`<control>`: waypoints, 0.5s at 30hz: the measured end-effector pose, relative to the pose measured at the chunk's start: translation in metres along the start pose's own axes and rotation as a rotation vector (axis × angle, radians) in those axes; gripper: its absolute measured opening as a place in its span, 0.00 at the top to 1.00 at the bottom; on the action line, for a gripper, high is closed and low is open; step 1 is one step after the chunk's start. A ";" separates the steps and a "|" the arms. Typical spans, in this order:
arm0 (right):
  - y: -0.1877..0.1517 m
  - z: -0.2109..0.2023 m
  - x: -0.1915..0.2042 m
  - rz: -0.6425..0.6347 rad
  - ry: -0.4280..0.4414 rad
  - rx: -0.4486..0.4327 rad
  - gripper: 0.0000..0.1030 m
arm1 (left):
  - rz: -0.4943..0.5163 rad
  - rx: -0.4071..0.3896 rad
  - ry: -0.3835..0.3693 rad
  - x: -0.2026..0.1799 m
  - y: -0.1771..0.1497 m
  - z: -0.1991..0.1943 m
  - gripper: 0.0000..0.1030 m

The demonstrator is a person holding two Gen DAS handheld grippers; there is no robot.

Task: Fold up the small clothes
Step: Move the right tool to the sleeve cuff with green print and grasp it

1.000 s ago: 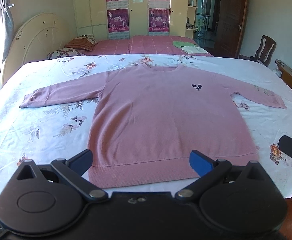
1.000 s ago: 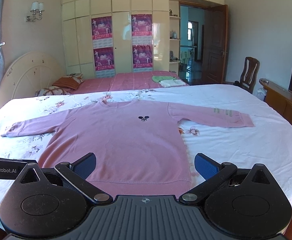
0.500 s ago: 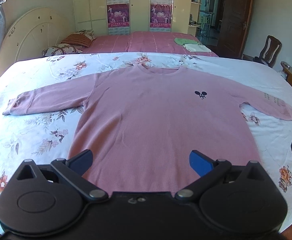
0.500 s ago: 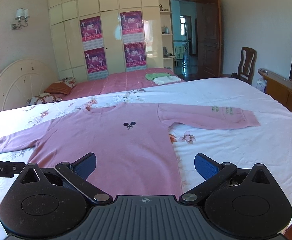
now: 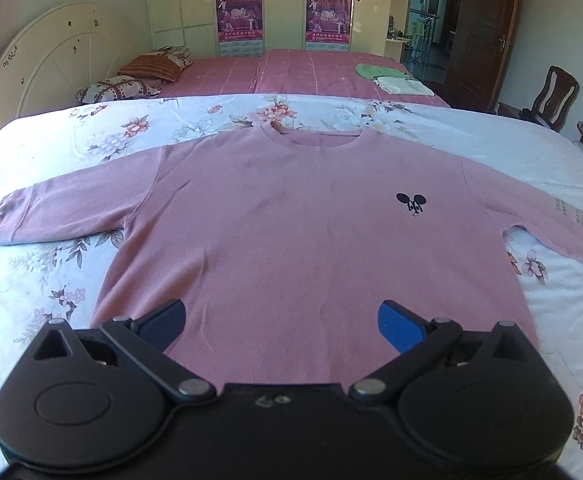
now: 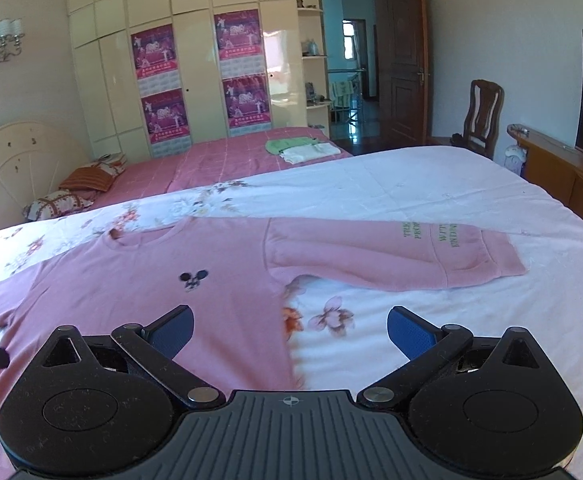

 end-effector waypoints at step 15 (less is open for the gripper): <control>0.023 0.072 -0.096 0.072 -0.082 0.046 0.19 | -0.002 0.036 0.067 -0.034 0.035 0.062 0.02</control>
Point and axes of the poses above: each gripper's, at about its wrist camera, not at the fingertips, and z roughly the way its jaws point, x to its left, y to its top, the point moved 6 cm from there along z, roughly the way its jaws point, and after that the axes turned 13 degrees about y, right-handed, at the moved point
